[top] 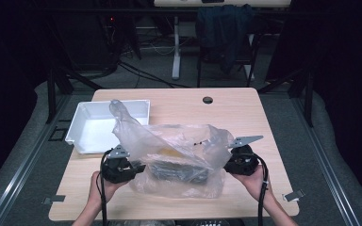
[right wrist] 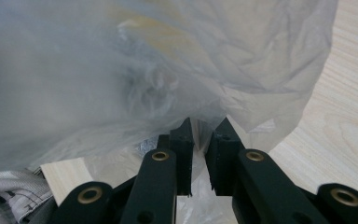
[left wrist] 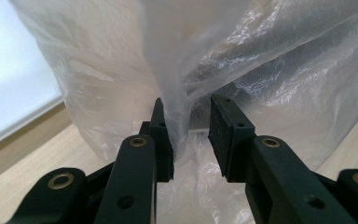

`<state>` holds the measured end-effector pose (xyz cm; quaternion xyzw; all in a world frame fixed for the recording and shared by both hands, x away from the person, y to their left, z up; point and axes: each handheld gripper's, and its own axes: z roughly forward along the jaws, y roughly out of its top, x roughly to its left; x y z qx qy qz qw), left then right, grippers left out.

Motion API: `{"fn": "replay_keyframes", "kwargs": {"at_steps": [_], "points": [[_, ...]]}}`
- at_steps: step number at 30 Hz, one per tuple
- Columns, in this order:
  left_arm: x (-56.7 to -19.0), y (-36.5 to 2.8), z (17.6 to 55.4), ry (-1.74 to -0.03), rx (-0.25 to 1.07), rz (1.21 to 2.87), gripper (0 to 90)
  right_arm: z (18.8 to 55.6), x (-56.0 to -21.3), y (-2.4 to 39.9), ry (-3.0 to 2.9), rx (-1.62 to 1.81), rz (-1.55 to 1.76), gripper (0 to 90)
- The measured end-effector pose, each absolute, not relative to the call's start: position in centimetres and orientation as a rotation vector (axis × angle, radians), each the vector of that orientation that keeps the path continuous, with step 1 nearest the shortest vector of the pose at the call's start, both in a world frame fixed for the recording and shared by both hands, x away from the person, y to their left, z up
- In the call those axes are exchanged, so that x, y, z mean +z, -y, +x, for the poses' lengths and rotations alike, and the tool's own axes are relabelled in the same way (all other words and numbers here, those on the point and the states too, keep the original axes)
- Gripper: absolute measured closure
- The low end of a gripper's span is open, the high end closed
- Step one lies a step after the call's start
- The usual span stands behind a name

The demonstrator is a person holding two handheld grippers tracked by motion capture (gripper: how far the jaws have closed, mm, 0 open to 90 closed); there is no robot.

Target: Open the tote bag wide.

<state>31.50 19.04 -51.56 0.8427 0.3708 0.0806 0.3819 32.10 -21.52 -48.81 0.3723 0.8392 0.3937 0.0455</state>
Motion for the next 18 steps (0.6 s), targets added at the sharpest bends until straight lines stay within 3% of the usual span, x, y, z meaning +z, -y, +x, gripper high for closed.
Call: {"fn": "replay_keyframes", "kwargs": {"at_steps": [7,11,13,16,18], "points": [[-52.6,-19.5,31.8,-1.023,0.134,2.166,68.1,33.5,-50.2,21.5,-2.613,1.163,1.215,81.9],[-51.5,-19.8,31.4,-1.043,0.164,2.114,42.4,33.5,-50.5,21.7,-2.630,1.116,1.191,81.9],[-51.0,-19.9,31.2,-1.041,0.173,2.084,35.7,33.5,-50.4,21.4,-2.626,1.134,1.201,81.9],[-49.1,-20.1,30.4,-0.991,0.270,1.993,34.1,33.5,-50.6,21.3,-2.651,1.121,1.194,81.9],[-48.5,-19.9,30.2,-0.964,0.326,1.982,40.3,33.5,-50.8,21.2,-2.652,1.108,1.194,81.9]]}}
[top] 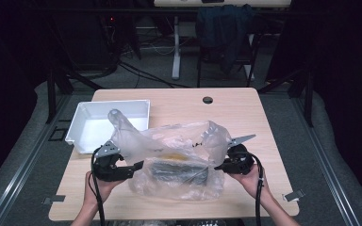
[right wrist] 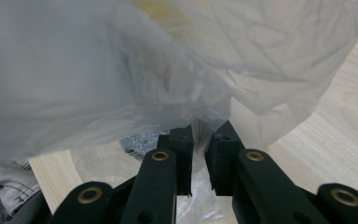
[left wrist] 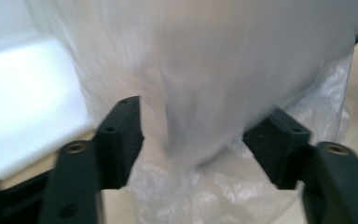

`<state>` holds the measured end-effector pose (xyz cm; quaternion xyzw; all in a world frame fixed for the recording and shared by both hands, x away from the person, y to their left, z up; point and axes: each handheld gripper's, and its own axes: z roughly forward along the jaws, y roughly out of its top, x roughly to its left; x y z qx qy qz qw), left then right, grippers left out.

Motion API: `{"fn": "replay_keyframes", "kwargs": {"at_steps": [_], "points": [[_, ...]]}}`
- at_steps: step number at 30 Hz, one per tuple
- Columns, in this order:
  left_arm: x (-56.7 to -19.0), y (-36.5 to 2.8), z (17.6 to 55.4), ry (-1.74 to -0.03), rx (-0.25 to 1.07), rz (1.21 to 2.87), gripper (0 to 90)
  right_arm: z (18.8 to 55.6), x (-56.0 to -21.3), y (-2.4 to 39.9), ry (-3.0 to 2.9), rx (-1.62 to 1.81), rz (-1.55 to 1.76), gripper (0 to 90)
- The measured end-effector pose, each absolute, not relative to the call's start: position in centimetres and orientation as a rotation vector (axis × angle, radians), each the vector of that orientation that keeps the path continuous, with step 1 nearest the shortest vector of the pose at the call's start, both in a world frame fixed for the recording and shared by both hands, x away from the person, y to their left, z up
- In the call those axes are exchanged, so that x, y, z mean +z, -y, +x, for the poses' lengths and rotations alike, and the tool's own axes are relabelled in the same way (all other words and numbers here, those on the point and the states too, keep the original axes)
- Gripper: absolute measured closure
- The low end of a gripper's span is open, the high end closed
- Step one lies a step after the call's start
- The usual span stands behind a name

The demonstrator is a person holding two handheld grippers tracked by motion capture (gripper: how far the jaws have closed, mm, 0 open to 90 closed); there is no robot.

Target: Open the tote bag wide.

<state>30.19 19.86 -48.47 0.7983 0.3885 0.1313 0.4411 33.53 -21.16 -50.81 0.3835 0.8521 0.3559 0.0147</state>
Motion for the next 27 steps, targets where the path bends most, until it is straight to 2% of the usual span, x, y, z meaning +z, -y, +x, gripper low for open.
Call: {"fn": "replay_keyframes", "kwargs": {"at_steps": [4,5,6,7,8,13,16,18,19,20,21,22,23,27], "points": [[-48.7,-19.6,30.2,-0.967,0.371,1.988,61.2,33.4,-50.9,21.2,-2.663,1.151,1.186,80.0],[-49.1,-19.5,30.4,-0.976,0.365,1.988,61.2,33.3,-50.7,21.3,-2.656,1.103,1.194,76.1],[-49.4,-19.6,30.6,-0.976,0.351,1.998,68.6,33.1,-50.2,21.3,-2.649,1.105,1.200,64.5],[-49.7,-19.6,30.8,-0.978,0.347,2.004,70.4,33.0,-50.0,21.3,-2.650,1.118,1.195,60.6],[-49.9,-19.8,30.9,-0.986,0.343,2.010,72.5,32.8,-49.9,21.1,-2.550,0.993,1.192,55.7],[-50.4,-20.1,31.6,-0.994,0.307,2.014,80.4,31.9,-47.9,21.6,-2.571,1.116,1.112,38.0],[-50.6,-20.0,31.7,-0.993,0.298,2.027,80.8,31.5,-47.5,21.6,-2.542,1.164,1.108,35.0],[-50.9,-19.7,31.7,-0.994,0.287,2.039,80.8,30.8,-46.5,21.8,-2.495,1.215,1.073,37.0],[-51.0,-19.7,31.7,-0.989,0.280,2.050,80.8,30.6,-46.3,21.8,-2.485,1.232,1.060,39.6],[-51.1,-19.6,31.8,-0.987,0.269,2.065,80.8,30.6,-46.1,21.7,-2.471,1.232,1.054,46.6],[-51.1,-19.6,31.8,-0.987,0.269,2.065,80.8,30.6,-46.1,21.7,-2.471,1.232,1.054,46.6],[-51.4,-19.5,31.9,-0.994,0.252,2.073,80.8,30.8,-45.9,21.6,-2.456,1.227,1.057,57.5],[-51.5,-19.6,32.1,-0.994,0.239,2.085,80.7,31.0,-46.0,21.5,-2.462,1.237,1.058,64.6],[-52.0,-19.8,32.2,-1.004,0.226,2.096,80.2,31.8,-47.0,21.3,-2.493,1.233,1.108,83.2]]}}
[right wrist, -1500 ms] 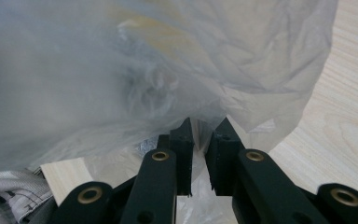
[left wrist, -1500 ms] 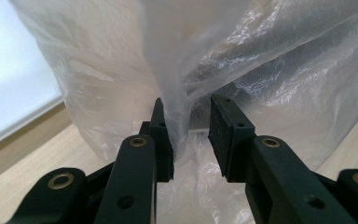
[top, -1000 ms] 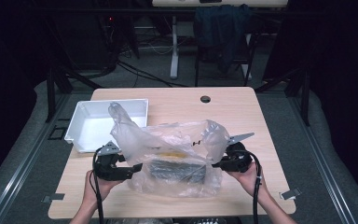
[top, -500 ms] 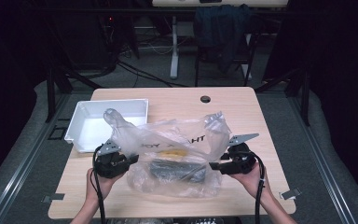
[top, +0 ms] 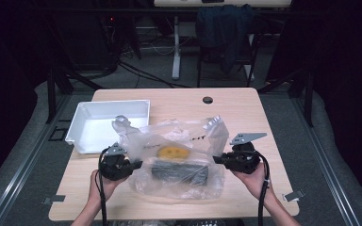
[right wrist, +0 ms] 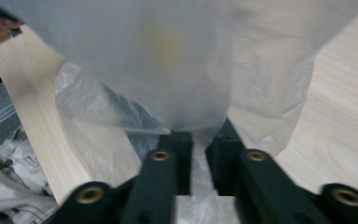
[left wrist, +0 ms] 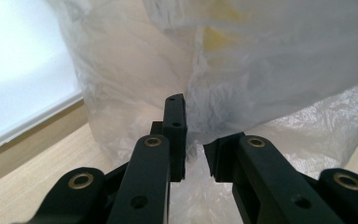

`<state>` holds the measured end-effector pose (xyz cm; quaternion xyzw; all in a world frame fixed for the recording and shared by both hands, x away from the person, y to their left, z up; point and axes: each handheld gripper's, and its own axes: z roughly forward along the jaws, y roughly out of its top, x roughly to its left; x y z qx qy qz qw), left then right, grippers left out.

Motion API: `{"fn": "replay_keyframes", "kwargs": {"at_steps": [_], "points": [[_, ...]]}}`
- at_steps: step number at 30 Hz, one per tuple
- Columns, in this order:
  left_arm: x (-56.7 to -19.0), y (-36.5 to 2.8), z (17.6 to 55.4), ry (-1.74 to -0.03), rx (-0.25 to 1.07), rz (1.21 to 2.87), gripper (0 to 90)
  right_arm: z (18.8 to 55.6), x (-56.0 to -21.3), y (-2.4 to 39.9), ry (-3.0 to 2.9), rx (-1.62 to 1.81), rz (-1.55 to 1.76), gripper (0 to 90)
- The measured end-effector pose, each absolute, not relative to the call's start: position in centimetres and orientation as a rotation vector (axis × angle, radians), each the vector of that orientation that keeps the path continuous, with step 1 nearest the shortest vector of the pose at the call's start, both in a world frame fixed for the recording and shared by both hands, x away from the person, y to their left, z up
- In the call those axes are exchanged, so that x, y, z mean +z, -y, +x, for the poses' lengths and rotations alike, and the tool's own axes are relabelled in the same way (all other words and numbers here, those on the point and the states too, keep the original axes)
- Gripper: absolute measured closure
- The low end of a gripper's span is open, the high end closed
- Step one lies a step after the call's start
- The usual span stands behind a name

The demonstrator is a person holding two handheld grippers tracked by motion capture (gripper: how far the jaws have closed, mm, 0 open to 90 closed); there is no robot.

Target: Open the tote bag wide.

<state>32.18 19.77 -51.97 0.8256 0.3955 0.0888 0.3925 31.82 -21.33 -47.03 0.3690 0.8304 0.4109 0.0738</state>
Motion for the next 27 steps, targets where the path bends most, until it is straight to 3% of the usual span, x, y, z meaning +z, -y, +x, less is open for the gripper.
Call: {"fn": "replay_keyframes", "kwargs": {"at_steps": [3,8,14,19,21,22,24,27], "points": [[-51.8,-20.0,32.1,-0.994,0.233,2.113,79.1,31.7,-47.6,21.2,-2.513,1.206,1.122,88.4],[-51.8,-20.2,32.2,-1.005,0.231,2.122,75.5,32.0,-48.2,21.2,-2.546,1.195,1.148,88.9],[-50.8,-20.5,31.8,-1.016,0.235,2.070,53.9,32.1,-49.2,21.2,-2.580,1.157,1.175,88.9],[-49.6,-20.7,31.2,-0.982,0.293,2.010,46.2,32.0,-49.1,21.1,-2.583,1.152,1.164,88.9],[-49.3,-20.5,31.0,-0.967,0.317,2.001,48.7,32.0,-49.2,21.1,-2.588,1.147,1.166,88.9],[-49.4,-20.1,31.0,-0.962,0.329,2.015,67.9,32.3,-49.5,21.0,-2.606,1.140,1.174,89.0],[-50.0,-19.7,31.1,-0.957,0.311,2.056,79.8,32.5,-49.9,20.8,-2.625,1.119,1.181,88.8],[-50.7,-19.5,31.2,-0.951,0.302,2.103,84.6,32.8,-50.4,20.5,-2.668,1.077,1.173,87.8]]}}
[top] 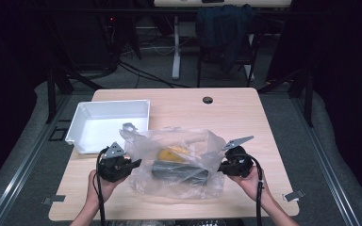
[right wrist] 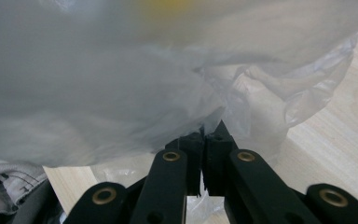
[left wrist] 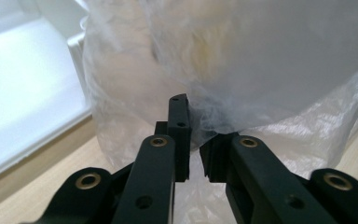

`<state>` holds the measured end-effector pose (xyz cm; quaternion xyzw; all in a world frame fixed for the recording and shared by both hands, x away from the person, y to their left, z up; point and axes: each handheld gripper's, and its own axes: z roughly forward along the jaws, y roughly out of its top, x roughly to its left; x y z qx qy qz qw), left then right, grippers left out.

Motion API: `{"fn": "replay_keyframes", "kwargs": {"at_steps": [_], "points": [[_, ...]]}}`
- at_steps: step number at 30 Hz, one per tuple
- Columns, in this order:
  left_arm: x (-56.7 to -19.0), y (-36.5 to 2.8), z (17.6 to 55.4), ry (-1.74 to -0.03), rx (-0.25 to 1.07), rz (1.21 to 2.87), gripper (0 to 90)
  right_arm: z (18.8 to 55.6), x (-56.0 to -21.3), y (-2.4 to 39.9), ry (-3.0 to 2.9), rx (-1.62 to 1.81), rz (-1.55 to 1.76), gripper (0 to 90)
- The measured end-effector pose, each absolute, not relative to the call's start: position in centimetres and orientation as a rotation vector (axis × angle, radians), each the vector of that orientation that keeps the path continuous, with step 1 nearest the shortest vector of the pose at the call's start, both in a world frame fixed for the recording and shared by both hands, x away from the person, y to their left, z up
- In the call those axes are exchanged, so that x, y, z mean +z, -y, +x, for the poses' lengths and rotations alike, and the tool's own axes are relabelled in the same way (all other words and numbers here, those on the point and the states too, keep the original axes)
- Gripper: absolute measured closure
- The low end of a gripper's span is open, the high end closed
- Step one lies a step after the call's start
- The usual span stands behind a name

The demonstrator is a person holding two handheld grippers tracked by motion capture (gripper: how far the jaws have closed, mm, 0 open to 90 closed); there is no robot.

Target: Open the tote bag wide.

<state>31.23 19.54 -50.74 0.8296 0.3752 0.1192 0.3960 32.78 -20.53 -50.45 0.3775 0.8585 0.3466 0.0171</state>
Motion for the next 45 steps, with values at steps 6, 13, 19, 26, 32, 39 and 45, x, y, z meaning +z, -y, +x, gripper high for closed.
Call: {"fn": "replay_keyframes", "kwargs": {"at_steps": [6,13,19,26,32,39,45], "points": [[-51.2,-20.0,31.5,-0.971,0.260,2.108,85.4,32.5,-50.3,20.6,-2.667,1.071,1.166,75.6],[-52.1,-20.5,32.0,-1.018,0.198,2.113,85.2,31.5,-48.3,20.8,-2.559,1.089,1.046,45.5],[-52.6,-20.3,32.3,-1.026,0.171,2.135,85.2,31.0,-47.5,20.0,-2.524,1.141,0.939,66.5],[-52.7,-20.4,32.3,-1.024,0.172,2.160,83.8,31.3,-48.2,20.0,-2.539,1.161,0.999,89.3],[-51.9,-21.0,32.2,-1.040,0.195,2.135,66.9,31.3,-48.3,20.1,-2.537,1.174,1.017,89.4],[-49.8,-21.2,30.8,-1.003,0.277,2.067,44.8,31.1,-48.5,20.2,-2.555,1.144,1.010,89.5],[-47.9,-21.0,29.5,-0.978,0.388,1.935,53.2,31.0,-48.2,20.4,-2.542,1.177,1.023,89.5]]}}
